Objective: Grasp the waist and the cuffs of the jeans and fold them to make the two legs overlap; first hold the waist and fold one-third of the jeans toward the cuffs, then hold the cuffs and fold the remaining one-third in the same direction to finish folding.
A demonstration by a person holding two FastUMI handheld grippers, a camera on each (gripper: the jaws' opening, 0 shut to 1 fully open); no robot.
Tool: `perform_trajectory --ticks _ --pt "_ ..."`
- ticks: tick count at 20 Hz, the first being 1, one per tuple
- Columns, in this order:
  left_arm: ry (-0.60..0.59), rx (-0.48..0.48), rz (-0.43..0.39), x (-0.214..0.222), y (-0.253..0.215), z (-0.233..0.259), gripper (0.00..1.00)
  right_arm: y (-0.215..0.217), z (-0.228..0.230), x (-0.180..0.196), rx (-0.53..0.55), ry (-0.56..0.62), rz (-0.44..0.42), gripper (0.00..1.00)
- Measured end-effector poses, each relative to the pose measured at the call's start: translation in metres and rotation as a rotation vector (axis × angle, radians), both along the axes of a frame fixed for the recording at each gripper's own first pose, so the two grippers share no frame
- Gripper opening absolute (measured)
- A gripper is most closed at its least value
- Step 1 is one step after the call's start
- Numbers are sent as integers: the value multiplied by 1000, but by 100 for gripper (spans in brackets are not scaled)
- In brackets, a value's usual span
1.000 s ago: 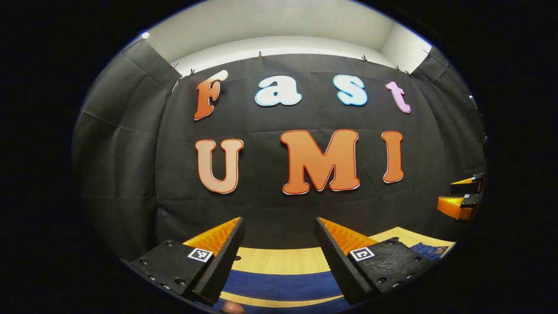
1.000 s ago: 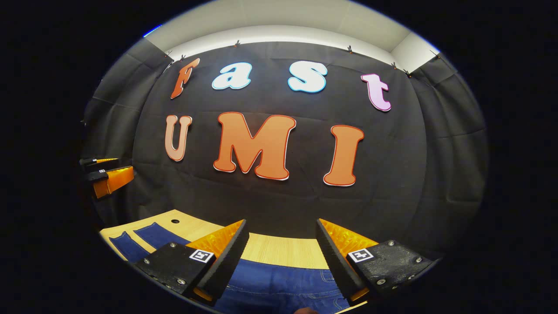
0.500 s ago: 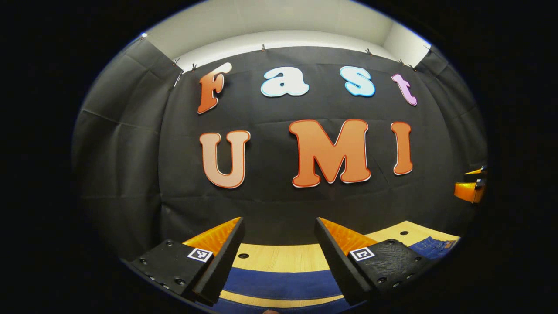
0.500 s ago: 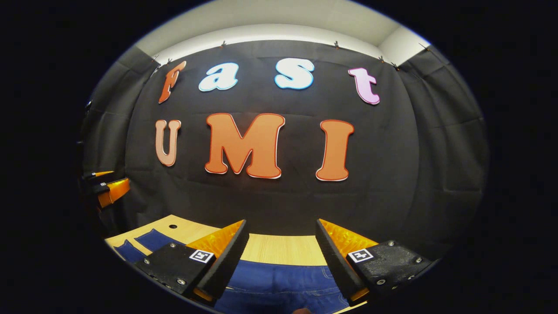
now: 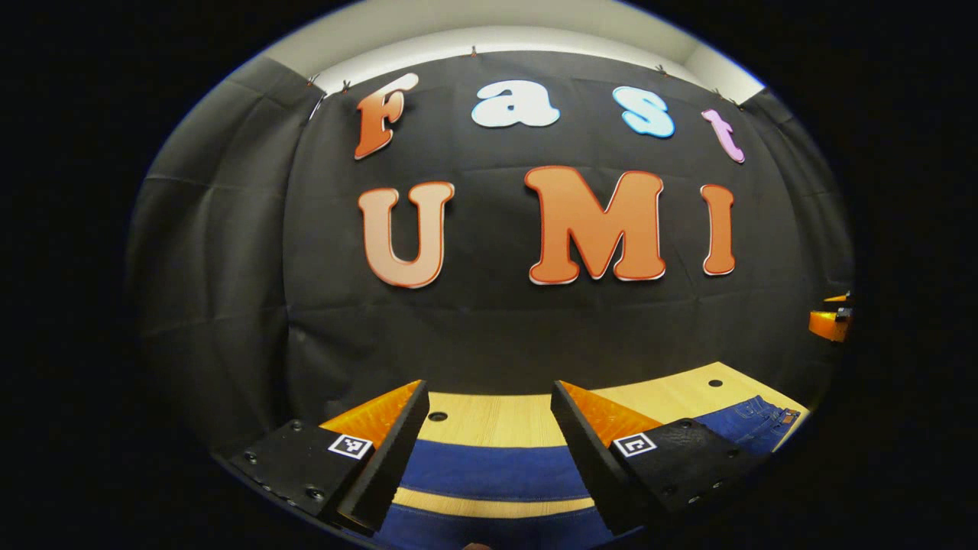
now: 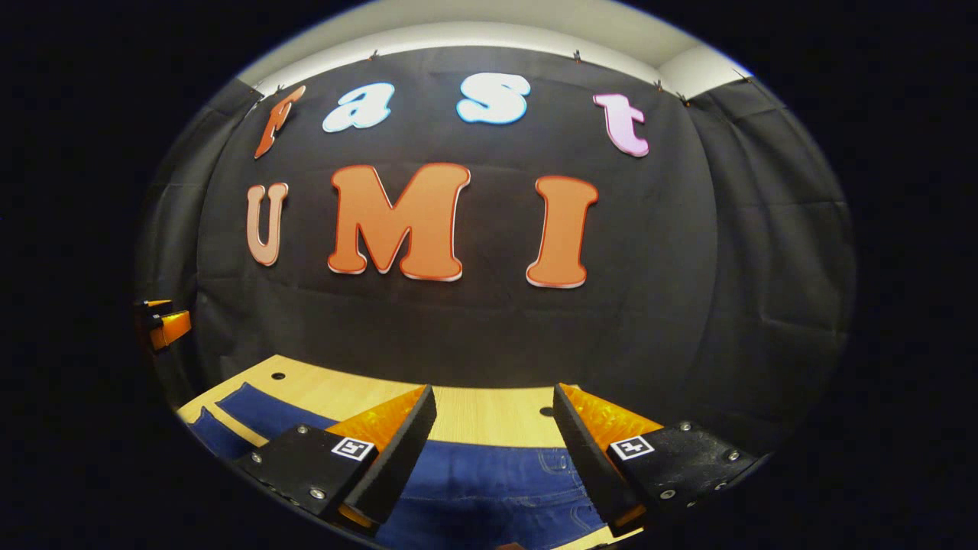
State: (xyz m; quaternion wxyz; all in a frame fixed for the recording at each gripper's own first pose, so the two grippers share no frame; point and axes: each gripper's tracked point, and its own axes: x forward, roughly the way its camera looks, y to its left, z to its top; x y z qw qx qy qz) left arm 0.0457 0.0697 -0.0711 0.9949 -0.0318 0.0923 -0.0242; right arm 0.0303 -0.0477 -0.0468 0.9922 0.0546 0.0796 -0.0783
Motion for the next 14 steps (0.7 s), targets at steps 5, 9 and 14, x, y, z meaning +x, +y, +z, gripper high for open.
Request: perform_trajectory --ticks 5,9,14 --pt "210 -38 52 -14 32 -68 96 -10 -67 3 178 193 2 97" --pt "403 -119 120 -36 58 -123 99 -33 -127 -5 256 394 -56 97" --pt "643 -311 198 -57 77 -193 98 -60 -189 -34 447 573 -129 96"
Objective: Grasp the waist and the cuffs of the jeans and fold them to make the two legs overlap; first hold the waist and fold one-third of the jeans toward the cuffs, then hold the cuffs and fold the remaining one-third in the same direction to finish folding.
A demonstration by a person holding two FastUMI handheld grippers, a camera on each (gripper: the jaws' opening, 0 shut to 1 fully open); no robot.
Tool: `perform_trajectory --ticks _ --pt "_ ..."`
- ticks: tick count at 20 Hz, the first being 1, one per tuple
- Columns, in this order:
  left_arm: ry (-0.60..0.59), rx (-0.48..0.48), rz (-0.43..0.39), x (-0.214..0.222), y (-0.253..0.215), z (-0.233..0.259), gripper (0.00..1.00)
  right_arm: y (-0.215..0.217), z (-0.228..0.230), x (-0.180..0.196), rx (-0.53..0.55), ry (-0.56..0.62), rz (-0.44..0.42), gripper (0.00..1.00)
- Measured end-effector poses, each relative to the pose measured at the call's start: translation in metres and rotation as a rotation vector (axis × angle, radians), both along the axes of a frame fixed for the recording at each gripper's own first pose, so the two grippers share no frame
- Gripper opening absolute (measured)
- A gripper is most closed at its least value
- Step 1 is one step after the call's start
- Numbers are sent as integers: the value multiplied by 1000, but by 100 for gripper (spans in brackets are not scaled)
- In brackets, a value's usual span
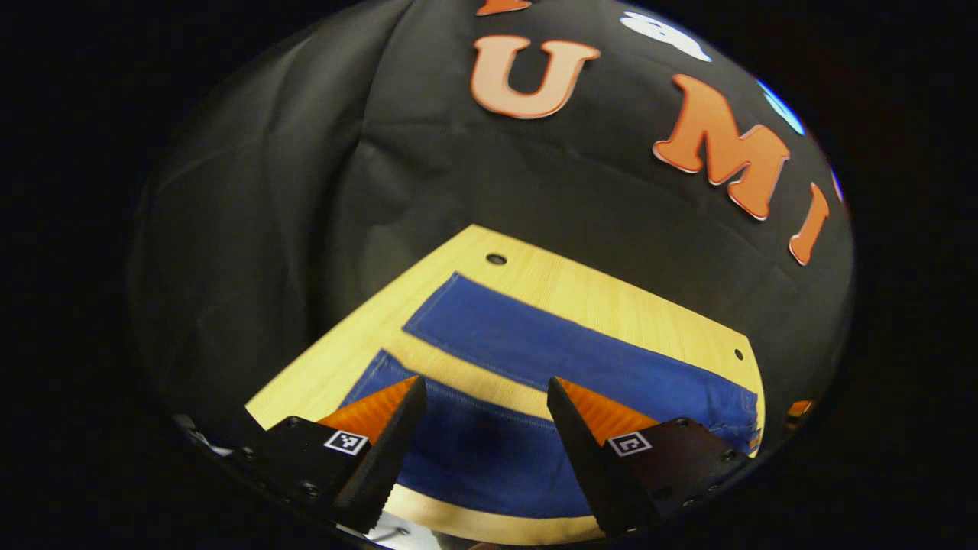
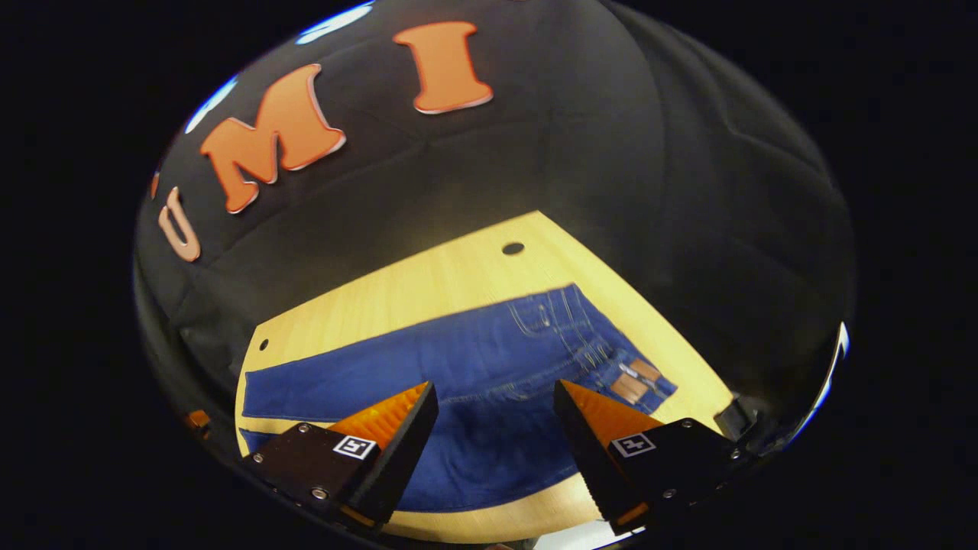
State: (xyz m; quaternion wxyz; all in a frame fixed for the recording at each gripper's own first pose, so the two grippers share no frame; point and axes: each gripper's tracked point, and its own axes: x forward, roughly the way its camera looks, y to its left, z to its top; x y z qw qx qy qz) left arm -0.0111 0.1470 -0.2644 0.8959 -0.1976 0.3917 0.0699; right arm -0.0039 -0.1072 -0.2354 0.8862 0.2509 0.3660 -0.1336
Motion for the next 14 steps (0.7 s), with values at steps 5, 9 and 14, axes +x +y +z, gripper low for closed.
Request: perform_trajectory --ticks 5,9,14 --pt "205 -165 161 -35 32 -53 98 -17 -45 -24 217 139 -91 96" --pt "349 -356 339 -69 57 -88 98 -28 -73 -30 357 195 -174 96" --pt "453 -494 523 -87 85 -122 98 -39 -104 -42 385 275 -188 96"
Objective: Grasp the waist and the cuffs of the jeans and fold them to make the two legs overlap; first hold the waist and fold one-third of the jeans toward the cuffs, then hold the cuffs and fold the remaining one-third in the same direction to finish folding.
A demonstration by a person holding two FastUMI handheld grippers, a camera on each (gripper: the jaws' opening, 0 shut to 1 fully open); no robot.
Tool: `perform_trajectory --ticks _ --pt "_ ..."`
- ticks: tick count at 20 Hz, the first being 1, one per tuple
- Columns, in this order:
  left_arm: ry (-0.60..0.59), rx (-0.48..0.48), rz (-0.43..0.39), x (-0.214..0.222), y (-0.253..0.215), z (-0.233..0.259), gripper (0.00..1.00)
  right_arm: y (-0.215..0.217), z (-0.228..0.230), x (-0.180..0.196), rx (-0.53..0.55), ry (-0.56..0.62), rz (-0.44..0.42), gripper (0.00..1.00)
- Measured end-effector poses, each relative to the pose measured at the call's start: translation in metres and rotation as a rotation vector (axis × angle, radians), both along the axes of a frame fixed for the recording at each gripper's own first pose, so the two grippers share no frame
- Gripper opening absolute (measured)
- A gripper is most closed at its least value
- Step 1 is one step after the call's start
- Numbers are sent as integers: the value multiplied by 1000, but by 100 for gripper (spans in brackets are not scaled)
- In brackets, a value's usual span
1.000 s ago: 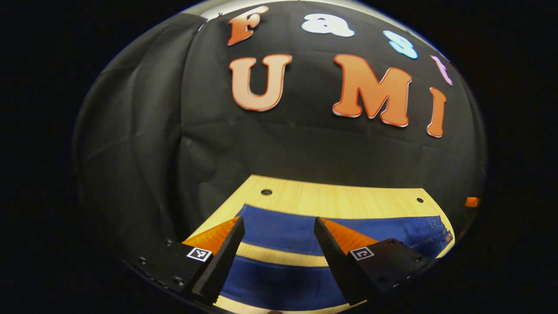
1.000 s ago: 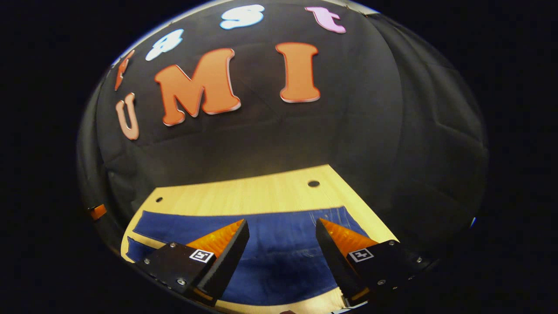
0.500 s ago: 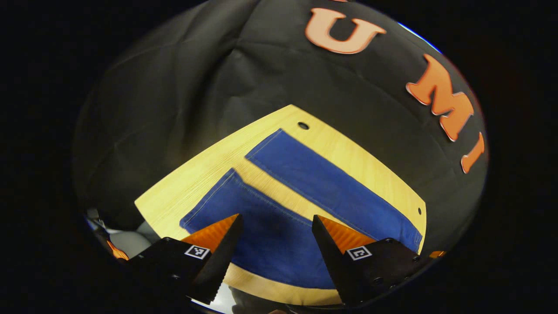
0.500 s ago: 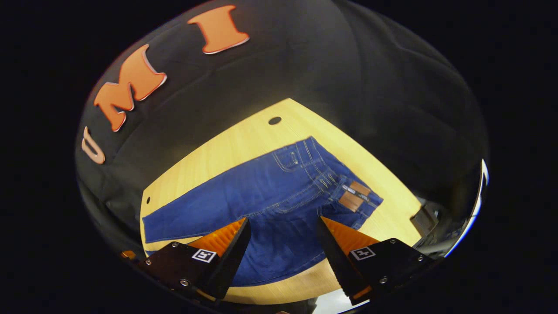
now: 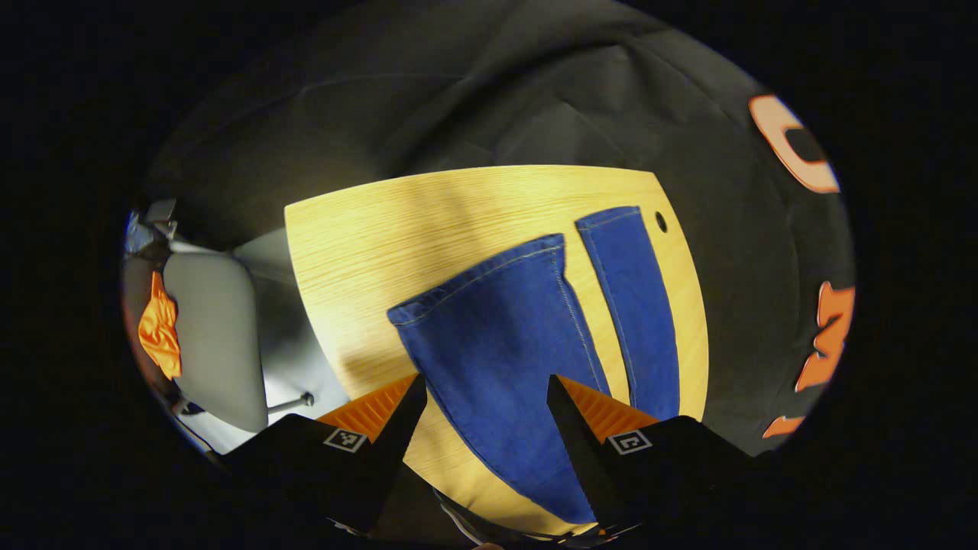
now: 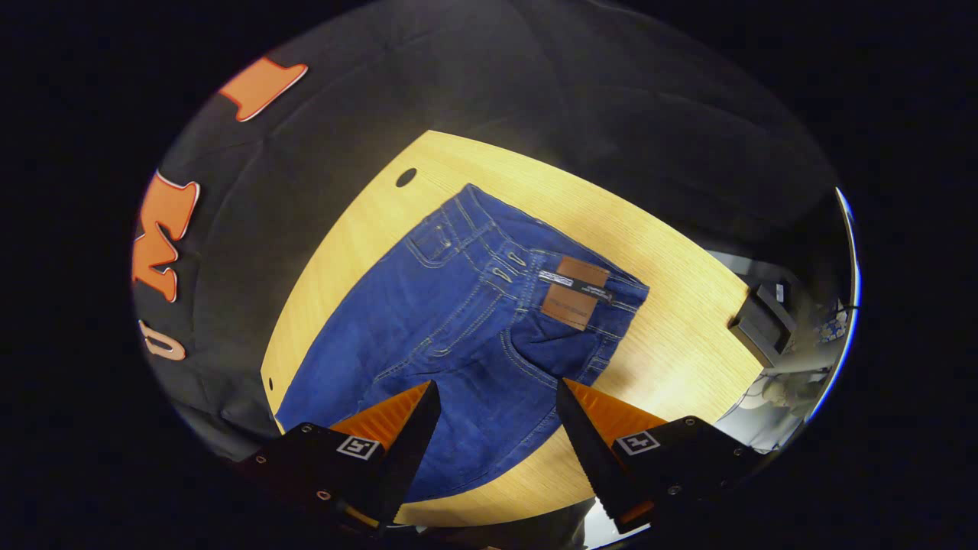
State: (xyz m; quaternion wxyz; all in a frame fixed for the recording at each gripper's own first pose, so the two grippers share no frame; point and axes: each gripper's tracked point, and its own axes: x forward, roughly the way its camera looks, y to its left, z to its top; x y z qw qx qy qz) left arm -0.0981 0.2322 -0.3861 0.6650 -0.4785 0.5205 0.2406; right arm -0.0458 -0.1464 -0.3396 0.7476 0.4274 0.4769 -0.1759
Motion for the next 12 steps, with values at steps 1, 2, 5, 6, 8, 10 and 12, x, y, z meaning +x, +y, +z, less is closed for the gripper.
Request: perform_trajectory --ticks 1,2,5,6,8,10,12 --pt "27 -10 30 -6 6 -6 98 -3 -4 -2 11 18 -10 96" --pt "44 -24 49 -8 10 -12 98 -5 -8 -3 21 32 -14 97" --pt "133 -46 65 -13 20 -28 97 -11 -21 -8 33 88 -17 96" --pt "148 -62 64 -10 20 -35 97 -12 -25 -9 39 99 -18 96" --pt "195 -81 68 -9 17 -43 95 -15 -30 -10 55 120 -37 97" --pt "223 -105 67 -4 14 -49 95 -20 -34 -11 70 125 -53 97" --pt "255 -104 70 -2 13 -52 89 -31 -37 -16 75 135 -77 96"
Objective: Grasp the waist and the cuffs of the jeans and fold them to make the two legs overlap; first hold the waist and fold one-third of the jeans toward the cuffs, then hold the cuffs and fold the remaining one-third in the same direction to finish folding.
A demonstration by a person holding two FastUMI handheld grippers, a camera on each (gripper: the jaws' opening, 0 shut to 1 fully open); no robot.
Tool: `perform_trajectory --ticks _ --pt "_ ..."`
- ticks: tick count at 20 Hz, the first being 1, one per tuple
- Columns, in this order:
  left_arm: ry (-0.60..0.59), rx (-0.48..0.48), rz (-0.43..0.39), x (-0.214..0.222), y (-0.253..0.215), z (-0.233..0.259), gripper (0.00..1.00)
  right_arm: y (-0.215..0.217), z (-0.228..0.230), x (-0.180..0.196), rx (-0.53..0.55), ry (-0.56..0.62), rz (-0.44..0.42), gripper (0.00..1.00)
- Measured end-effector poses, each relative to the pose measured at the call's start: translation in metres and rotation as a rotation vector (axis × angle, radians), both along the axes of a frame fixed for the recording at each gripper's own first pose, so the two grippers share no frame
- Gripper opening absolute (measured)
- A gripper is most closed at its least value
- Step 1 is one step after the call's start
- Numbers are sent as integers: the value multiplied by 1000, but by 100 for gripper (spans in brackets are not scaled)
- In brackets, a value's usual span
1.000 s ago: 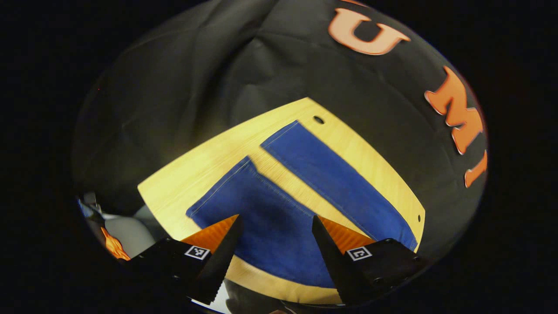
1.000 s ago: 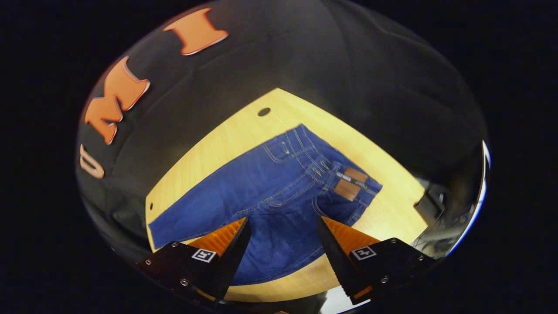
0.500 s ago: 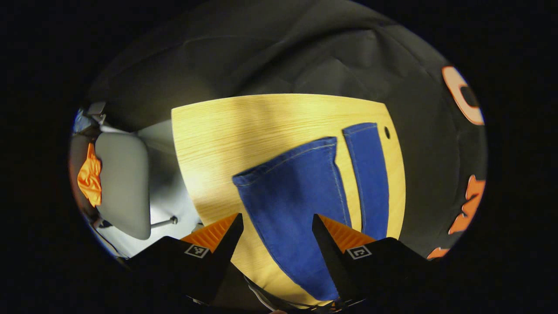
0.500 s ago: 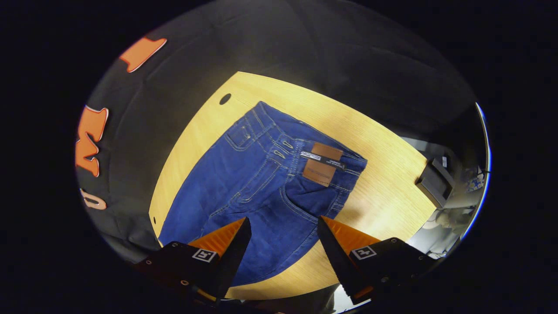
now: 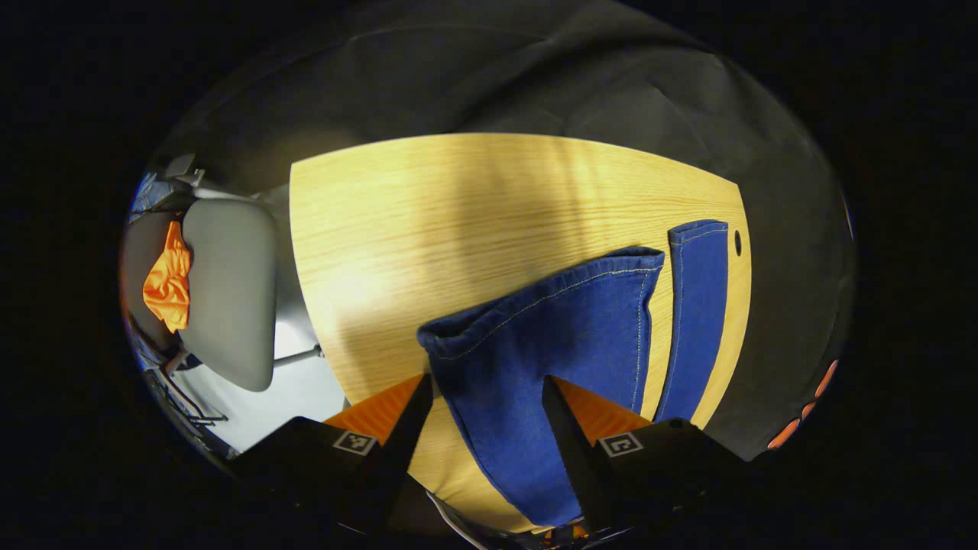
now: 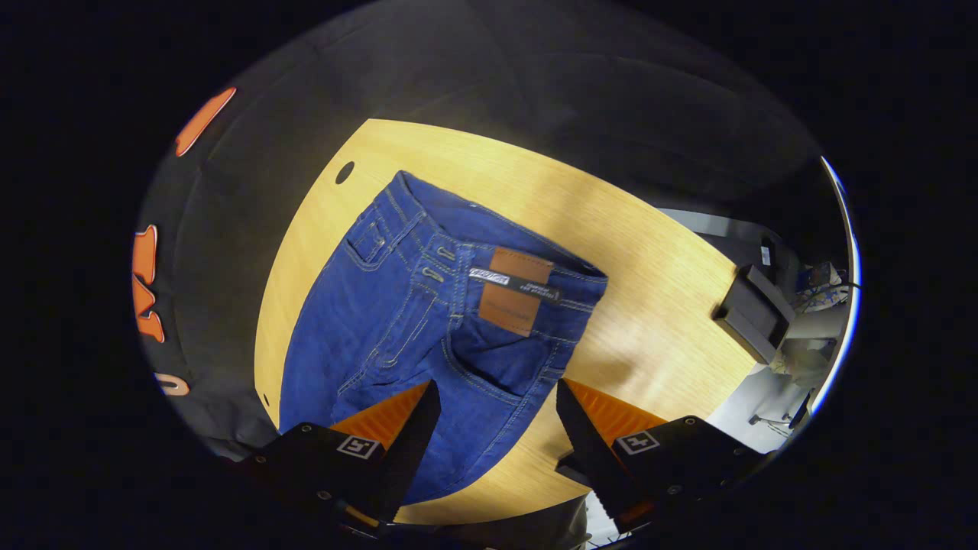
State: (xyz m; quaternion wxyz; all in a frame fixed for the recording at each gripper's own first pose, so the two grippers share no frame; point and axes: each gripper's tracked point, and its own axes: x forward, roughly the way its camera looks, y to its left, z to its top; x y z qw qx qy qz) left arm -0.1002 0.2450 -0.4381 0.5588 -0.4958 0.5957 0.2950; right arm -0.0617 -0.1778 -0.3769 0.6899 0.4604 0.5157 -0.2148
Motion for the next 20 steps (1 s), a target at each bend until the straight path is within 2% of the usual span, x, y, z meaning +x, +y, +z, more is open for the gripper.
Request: perform_trajectory --ticks 2,6,7,8,11,12,13,14,16,17,18,19,20 --pt "12 5 -10 1 2 -3 81 -12 -7 -7 9 14 -33 97" --pt "49 -7 14 -2 6 -6 75 -31 -25 -15 65 40 -152 96" --pt "62 -4 19 -3 8 -7 70 -28 -27 -12 96 48 -160 96" --pt "72 3 12 -2 7 -6 60 -25 -30 -2 115 30 -160 95" --pt "102 19 -30 2 7 -5 61 -31 -37 18 97 56 -177 94" --pt "121 23 -50 -1 8 -11 43 -31 -39 17 103 98 -169 93" --pt "120 23 -36 0 9 -11 25 -31 -39 13 91 131 -162 91" --pt "116 18 -47 4 9 -7 7 -32 -43 10 80 176 -157 86" --pt "62 27 -60 6 10 -10 8 -36 -49 -5 38 248 -137 60" --pt "22 21 -67 8 8 -10 8 -37 -49 -3 39 252 -171 47" --pt "-19 18 -75 10 8 -11 1 -37 -49 -1 45 233 -172 35" --pt "-64 9 -72 12 7 -11 1 -36 -54 -3 63 199 -174 35" --pt "-110 -3 -78 16 4 -10 1 -39 -45 0 67 166 -200 22"
